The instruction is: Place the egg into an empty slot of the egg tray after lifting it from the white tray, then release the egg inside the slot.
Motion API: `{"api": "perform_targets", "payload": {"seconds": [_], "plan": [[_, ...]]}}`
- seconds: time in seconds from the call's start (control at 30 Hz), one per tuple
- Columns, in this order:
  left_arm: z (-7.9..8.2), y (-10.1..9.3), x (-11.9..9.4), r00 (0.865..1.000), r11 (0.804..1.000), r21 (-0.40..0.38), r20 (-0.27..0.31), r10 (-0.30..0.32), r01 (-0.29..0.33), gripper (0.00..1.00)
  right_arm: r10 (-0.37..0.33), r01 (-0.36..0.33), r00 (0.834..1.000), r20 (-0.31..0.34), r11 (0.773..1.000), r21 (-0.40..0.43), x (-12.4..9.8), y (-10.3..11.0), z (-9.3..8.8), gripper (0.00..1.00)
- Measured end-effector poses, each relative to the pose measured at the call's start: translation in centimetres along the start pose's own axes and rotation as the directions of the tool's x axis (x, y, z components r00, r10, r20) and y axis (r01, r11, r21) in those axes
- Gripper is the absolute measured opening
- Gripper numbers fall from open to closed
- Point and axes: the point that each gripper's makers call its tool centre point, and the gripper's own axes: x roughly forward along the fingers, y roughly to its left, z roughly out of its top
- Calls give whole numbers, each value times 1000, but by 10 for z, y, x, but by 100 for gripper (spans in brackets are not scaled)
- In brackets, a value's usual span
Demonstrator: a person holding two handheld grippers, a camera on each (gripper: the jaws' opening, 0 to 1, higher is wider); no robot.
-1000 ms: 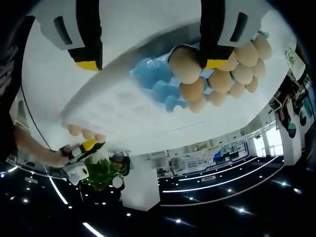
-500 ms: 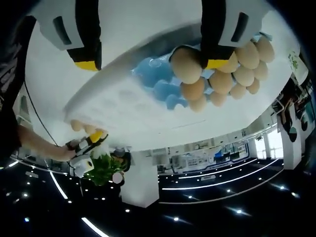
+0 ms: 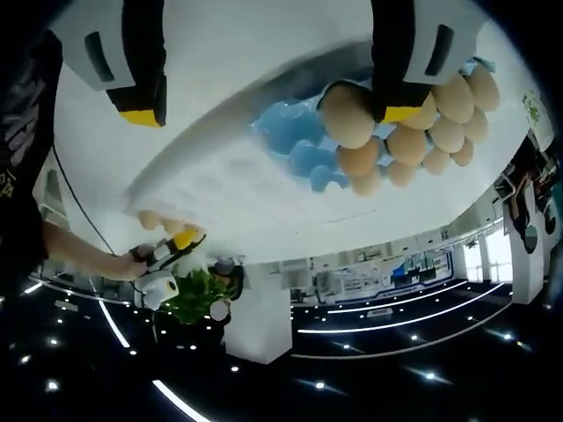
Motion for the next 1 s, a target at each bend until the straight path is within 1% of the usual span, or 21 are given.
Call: {"api": "perform_targets", "payload": {"seconds": [0.27,0.37,0.43,0.47,0.5,1.0], "plan": [[0,0,0,1000,1000,10,3,3,-3,100,-3,3,1000,7,1000,4,0,4,-1,34],[0,1,0,1000,1000,12,9,3,-3,100,11,-11,1000,8,1000,13,1,9,-1,30],[1,0,0,1000,1000,4,18,4,-4,100,7,-7,1000,7,1000,12,1,9,-1,28],[1,0,0,1000,1000,4,22,4,-4,100,23,-24,1000,8,1000,17,1,12,-1,27],[1,0,0,1000,1000,5,24,5,-5,100,11,-11,1000,8,1000,16,1,10,-1,27],[2,-5,-2,998,1000,-6,58,1,-1,100,-8,8,1000,-11,1000,30,2,4,1,27]]}}
